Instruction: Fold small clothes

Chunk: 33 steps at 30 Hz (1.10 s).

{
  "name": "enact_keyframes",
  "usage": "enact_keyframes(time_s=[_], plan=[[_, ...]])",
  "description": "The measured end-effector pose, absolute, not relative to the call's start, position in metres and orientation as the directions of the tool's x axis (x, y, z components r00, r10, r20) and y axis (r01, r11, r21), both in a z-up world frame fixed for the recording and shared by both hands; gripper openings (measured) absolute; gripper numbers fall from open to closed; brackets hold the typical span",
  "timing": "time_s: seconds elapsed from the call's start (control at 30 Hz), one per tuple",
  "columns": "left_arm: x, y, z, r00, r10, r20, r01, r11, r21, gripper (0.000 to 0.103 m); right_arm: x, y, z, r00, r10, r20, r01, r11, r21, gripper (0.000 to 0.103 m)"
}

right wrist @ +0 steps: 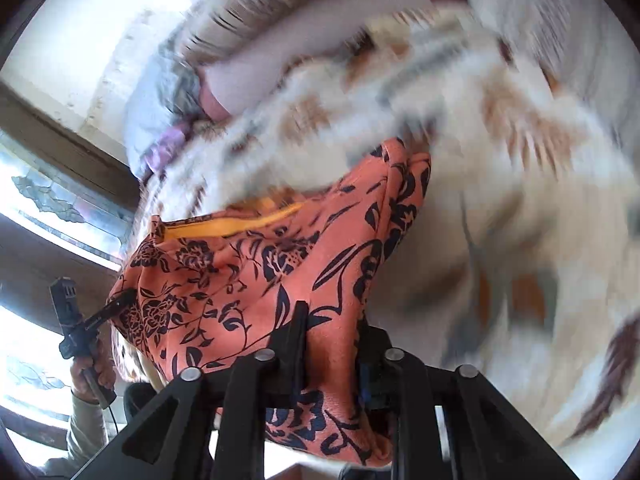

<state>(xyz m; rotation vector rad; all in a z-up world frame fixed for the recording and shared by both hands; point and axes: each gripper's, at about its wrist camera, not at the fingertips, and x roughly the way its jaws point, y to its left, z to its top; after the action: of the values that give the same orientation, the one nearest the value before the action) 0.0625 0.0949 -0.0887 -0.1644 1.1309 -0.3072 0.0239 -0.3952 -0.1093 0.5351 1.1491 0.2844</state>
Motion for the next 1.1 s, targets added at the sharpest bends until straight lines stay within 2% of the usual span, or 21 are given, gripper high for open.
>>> enact_keyframes(time_s=[0.03,0.07,0.1,0.13,0.3,0.4,0.57,0.8,1.0,1.07,1.1], plan=[[0.057,0.1,-0.115,0.343,-0.272,-0.899,0.108,0.962,-0.25,0.049,0.014,-0.4,-0.138,0.348,0.461,-0.816,0.115,0.843,0.525,0.071],[0.047,0.109,-0.118,0.398,-0.321,-0.859,0.098,0.946,-0.308,0.053,0.003,-0.407,-0.158,0.348,0.462,-0.816,0.162,0.828,0.538,0.075],[0.043,0.117,-0.113,0.43,-0.346,-0.834,0.087,0.935,-0.343,0.054,-0.009,-0.414,-0.156,0.435,0.481,-0.761,0.144,0.797,0.586,0.075],[0.043,0.122,-0.109,0.417,-0.322,-0.85,0.056,0.943,-0.329,0.055,-0.017,-0.419,-0.153,0.46,0.496,-0.736,0.161,0.769,0.619,0.075],[0.057,0.135,-0.08,0.492,-0.247,-0.835,0.037,0.964,-0.264,0.057,-0.025,-0.445,-0.132,0.528,0.399,-0.749,0.25,0.771,0.586,0.075],[0.077,0.131,-0.072,0.512,-0.264,-0.818,0.093,0.963,-0.253,0.057,-0.02,-0.448,-0.116,0.574,0.398,-0.715,0.222,0.765,0.604,0.075],[0.127,0.119,-0.074,0.494,-0.274,-0.825,0.192,0.96,-0.204,0.057,0.005,-0.428,-0.105,0.585,0.365,-0.724,0.124,0.842,0.525,0.075],[0.168,0.115,-0.1,0.439,-0.256,-0.861,0.18,0.964,-0.194,0.057,0.088,-0.404,-0.097,0.599,0.281,-0.75,0.078,0.911,0.404,0.075],[0.176,0.116,-0.11,0.452,-0.26,-0.853,0.154,0.965,-0.213,0.057,0.136,-0.383,-0.108,0.593,0.2,-0.78,0.046,0.958,0.281,0.075],[0.18,0.115,-0.112,0.452,-0.254,-0.855,0.145,0.967,-0.21,0.056,0.145,-0.379,-0.117,0.571,0.184,-0.8,0.046,0.966,0.255,0.071],[0.181,0.114,-0.113,0.451,-0.245,-0.858,0.143,0.969,-0.202,0.045,0.15,-0.376,-0.122,0.549,0.178,-0.817,0.047,0.969,0.242,0.055]])
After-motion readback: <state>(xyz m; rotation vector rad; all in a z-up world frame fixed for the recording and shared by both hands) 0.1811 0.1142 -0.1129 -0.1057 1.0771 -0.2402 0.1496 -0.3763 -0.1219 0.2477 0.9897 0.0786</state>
